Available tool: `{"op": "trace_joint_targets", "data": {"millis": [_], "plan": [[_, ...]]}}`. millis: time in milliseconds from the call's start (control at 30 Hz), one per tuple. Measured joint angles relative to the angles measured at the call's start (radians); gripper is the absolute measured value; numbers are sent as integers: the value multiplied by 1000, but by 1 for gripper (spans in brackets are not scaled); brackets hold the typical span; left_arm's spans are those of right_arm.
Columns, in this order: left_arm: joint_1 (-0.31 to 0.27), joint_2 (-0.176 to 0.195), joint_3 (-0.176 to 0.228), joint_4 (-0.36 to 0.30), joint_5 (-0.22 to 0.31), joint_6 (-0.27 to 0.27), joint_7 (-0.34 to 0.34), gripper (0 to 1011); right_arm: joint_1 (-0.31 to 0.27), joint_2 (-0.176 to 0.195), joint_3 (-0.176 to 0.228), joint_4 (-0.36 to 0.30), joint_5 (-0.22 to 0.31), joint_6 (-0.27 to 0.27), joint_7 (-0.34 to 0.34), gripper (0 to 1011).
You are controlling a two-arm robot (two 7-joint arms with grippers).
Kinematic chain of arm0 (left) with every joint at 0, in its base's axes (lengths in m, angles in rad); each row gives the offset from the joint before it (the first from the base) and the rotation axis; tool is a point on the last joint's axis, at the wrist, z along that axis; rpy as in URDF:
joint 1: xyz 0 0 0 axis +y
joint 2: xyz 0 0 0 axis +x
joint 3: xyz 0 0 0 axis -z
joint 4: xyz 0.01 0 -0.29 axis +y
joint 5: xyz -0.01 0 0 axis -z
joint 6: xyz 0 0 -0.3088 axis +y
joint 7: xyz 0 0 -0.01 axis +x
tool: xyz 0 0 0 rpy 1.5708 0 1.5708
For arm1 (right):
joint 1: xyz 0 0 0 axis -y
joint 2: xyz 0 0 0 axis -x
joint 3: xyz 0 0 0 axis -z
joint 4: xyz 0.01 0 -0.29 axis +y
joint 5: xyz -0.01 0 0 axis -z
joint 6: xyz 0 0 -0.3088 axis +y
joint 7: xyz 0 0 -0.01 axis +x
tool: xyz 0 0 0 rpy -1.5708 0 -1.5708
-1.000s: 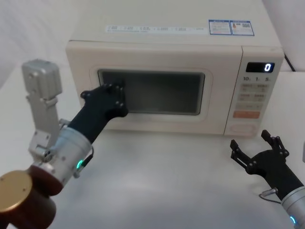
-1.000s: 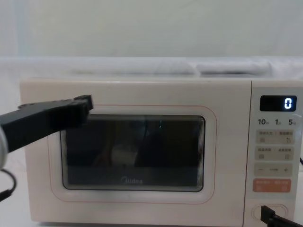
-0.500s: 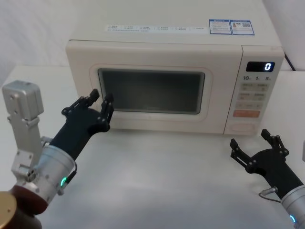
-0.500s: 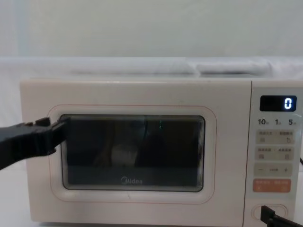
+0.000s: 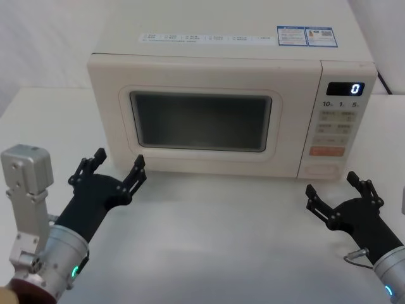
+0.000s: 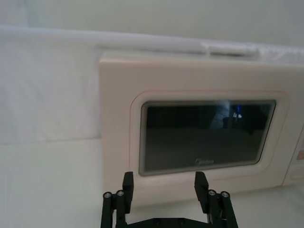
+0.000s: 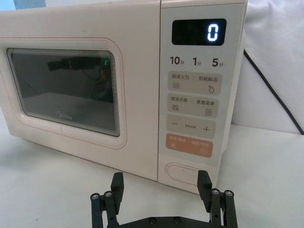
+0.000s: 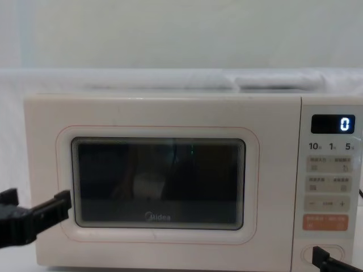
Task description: Press the button to open the microwave door with one hand; close the microwave door with the other hand.
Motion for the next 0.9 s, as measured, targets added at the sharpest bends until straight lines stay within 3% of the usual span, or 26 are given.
{"op": "trace_joint_targets", "data": {"millis": [167, 267, 900], "plan": [[10, -5, -7, 4, 4, -1, 0, 961, 0, 0, 0, 0, 0, 0, 0, 1002], [8, -5, -6, 4, 4, -1, 0, 1001, 0, 0, 0, 0, 0, 0, 0, 1002], [4, -3, -2, 3, 2, 0, -1, 1001, 0, 0, 0, 0, 0, 0, 0, 1002]]}}
